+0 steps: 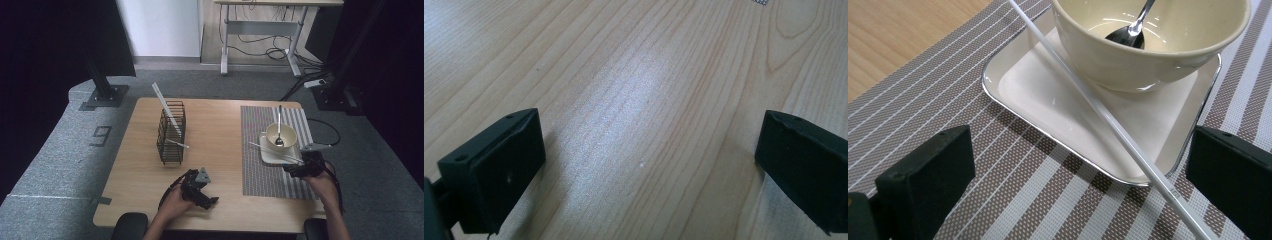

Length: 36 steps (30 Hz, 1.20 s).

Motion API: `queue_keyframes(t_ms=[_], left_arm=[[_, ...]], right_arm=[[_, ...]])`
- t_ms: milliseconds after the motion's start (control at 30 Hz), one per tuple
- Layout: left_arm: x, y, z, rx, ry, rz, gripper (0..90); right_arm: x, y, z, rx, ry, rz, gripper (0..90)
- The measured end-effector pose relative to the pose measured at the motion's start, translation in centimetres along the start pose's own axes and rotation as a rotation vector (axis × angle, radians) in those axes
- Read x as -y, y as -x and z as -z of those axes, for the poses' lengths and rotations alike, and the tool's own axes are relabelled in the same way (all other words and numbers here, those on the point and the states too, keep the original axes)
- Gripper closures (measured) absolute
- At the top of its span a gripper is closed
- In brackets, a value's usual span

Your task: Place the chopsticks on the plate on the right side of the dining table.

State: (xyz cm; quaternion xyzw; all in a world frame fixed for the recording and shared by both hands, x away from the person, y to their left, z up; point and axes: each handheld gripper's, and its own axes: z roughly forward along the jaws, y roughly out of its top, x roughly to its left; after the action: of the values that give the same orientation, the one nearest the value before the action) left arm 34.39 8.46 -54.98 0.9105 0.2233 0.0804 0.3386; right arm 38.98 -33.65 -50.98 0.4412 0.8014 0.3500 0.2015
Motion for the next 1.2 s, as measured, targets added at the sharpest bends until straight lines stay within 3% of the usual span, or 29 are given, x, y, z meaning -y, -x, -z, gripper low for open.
queue_keyframes(t_ms=[133, 233, 467, 633, 900, 1200], left_arm=[[0.1, -0.1, 0.0, -0.001, 0.000, -0.001, 0.0], [0.1, -0.1, 0.1, -0.001, 0.001, -0.001, 0.0], [0.2, -0.2, 0.1, -0.002, 0.000, 0.000, 0.0], [0.2, -0.2, 0.1, -0.003, 0.000, -0.001, 0.0], [0.2, -0.2, 0.1, -0.003, 0.000, -0.001, 0.0], [0.1, -0.2, 0.1, -0.003, -0.001, -0.002, 0.0]], right_arm=[[0.6, -0.4, -0.3, 0.052, 0.000, -0.004, 0.0], [1.3, -0.8, -0.4, 0.052, 0.022, -0.028, 0.5], [3.1, -0.9, -0.4, 0.053, 0.047, -0.032, 1.5], [4.0, -0.8, -0.8, 0.087, 0.026, -0.021, 1.5], [3.8, -0.8, -1.9, 0.071, 0.023, 0.000, 0.6], [3.5, -0.4, -2.7, 0.078, 0.024, -0.018, 0.2]])
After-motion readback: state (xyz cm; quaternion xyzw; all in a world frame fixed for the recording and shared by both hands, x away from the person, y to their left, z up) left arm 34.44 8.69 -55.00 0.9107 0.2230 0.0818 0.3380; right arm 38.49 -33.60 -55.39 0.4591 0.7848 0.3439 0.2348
